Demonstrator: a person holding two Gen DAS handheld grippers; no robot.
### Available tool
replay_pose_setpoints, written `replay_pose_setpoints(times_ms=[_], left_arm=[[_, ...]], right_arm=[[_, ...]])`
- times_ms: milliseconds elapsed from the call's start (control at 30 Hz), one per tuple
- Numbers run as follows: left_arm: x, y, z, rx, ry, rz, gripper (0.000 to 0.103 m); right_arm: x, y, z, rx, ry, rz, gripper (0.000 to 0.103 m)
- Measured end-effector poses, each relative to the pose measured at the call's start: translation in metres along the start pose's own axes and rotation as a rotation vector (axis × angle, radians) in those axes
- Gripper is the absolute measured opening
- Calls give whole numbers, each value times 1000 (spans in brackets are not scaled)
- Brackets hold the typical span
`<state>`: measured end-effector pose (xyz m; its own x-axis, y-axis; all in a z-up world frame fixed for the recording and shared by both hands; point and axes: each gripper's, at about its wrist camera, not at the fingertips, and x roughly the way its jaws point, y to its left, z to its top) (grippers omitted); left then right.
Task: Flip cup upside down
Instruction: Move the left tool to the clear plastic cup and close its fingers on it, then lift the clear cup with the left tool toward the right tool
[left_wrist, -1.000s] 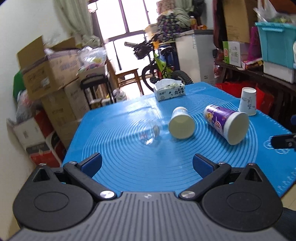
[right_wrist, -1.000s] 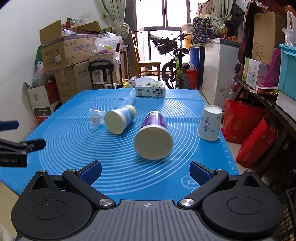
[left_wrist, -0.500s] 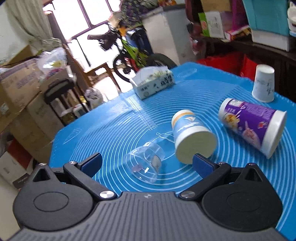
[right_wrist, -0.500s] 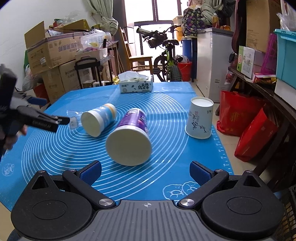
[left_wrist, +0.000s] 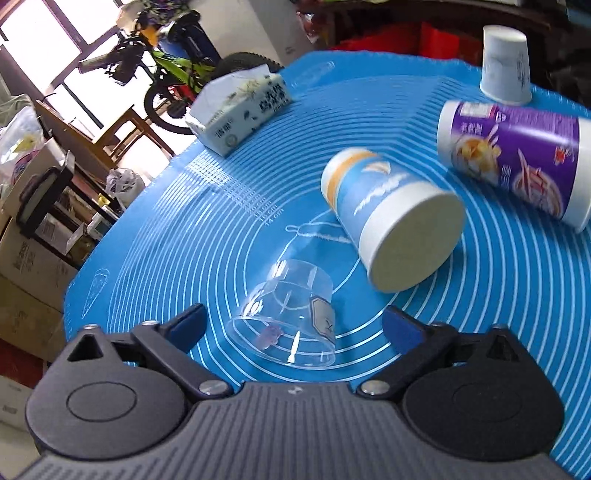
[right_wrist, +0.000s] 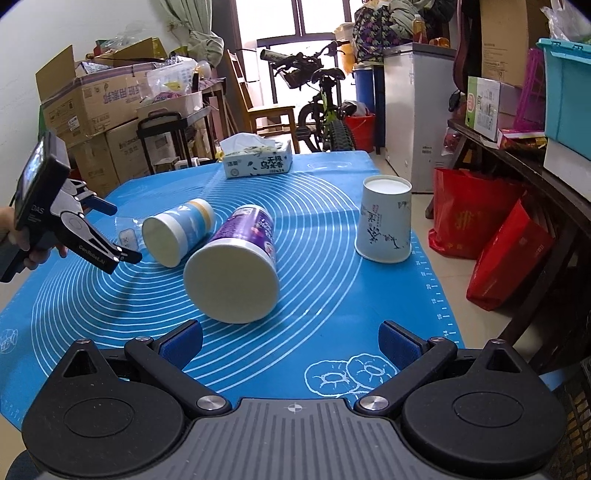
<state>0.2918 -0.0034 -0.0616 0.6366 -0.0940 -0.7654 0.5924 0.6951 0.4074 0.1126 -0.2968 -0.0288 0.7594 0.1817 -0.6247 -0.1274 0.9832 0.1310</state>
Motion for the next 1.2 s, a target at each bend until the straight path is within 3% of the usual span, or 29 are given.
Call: replay_pose_setpoints(times_ms=[133,200,300,533,700,1000,1200], left_arm=[[4,6,-4,-2,8,-24,84],[4,10,-3,-17,-3,-24,71],[5,14,-2,-42,-4,-27,65],[6,24,-2,-144,-7,-45,63],[-19,19,-11,-207,-21,-30,63],[-87,-35,-48,-218,-47,-41,63],[-97,-56,-69,-267,-33,-42,63]], right_arm=[[0,1,-1,3,0,-2,101],[-1,1,-2,4,0,-2,101],[-1,1,-2,7,-1,-6,101],[-1,2,-4,7,-3,-15,101],[-5,7,-2,2,-9,-10,101],[-14,41,-1,-50,-6,33,101],[-13,59,-7,-67,26,42,101]])
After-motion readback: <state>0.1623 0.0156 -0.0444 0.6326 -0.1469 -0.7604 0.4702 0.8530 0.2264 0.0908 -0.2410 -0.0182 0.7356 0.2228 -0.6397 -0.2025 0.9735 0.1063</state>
